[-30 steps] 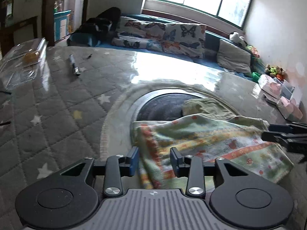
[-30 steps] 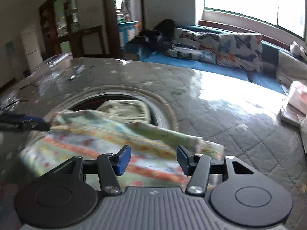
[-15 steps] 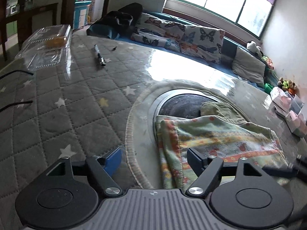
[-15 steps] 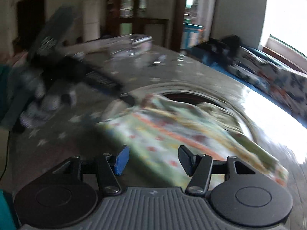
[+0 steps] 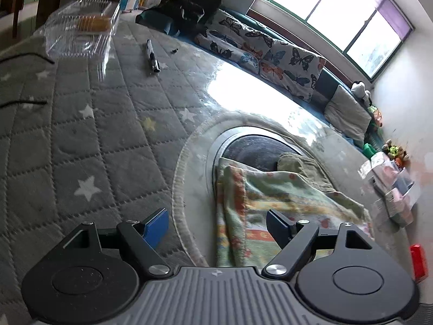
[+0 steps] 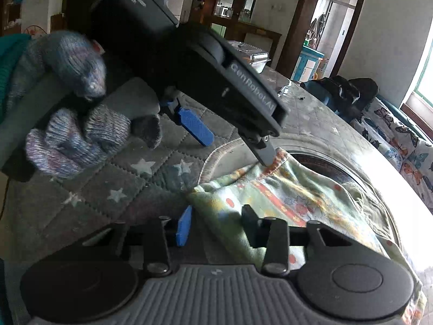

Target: Fold clothes

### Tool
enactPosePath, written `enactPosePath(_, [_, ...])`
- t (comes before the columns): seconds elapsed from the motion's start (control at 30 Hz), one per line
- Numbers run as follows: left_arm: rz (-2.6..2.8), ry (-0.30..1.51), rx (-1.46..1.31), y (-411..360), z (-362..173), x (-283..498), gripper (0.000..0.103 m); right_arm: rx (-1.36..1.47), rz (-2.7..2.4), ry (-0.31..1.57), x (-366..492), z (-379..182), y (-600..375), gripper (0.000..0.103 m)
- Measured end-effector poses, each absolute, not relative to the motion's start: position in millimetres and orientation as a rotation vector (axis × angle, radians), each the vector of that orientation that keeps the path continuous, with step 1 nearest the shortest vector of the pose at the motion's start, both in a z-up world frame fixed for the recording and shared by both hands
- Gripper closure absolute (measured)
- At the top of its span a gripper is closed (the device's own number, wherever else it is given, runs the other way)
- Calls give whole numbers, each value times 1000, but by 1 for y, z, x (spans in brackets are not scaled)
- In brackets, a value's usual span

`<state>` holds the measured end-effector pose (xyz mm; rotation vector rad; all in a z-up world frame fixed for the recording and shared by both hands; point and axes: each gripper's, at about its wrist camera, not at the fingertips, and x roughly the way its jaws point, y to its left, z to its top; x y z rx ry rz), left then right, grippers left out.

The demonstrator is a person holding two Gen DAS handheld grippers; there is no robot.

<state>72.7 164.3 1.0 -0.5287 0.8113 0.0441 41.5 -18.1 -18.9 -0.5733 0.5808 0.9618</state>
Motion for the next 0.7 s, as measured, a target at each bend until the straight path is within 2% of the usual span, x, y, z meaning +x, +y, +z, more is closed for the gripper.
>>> enactPosePath(0.13, [29,817,-597,166,2,73,21,-457,962,622,52,-10,-27,86])
enactPosePath(0.43, [5,834,-760,160,1,81,22,-245,946,635,68,17,-61,91])
enactPosePath(0.53, [-4,847,-782,157,-2,85,28,-221,945,630,68,22,-67,91])
enactPosePath(0.6, [-3,853,-791,157,-5,87,42,-211,946,629,70,23,-67,92])
enactPosePath(0.63, [-2,857,-796,156,-6,88,45,-206,947,630,71,23,-67,92])
enactPosePath(0.7, [-1,863,-805,156,-9,89,59,-202,954,634,70,22,-69,92])
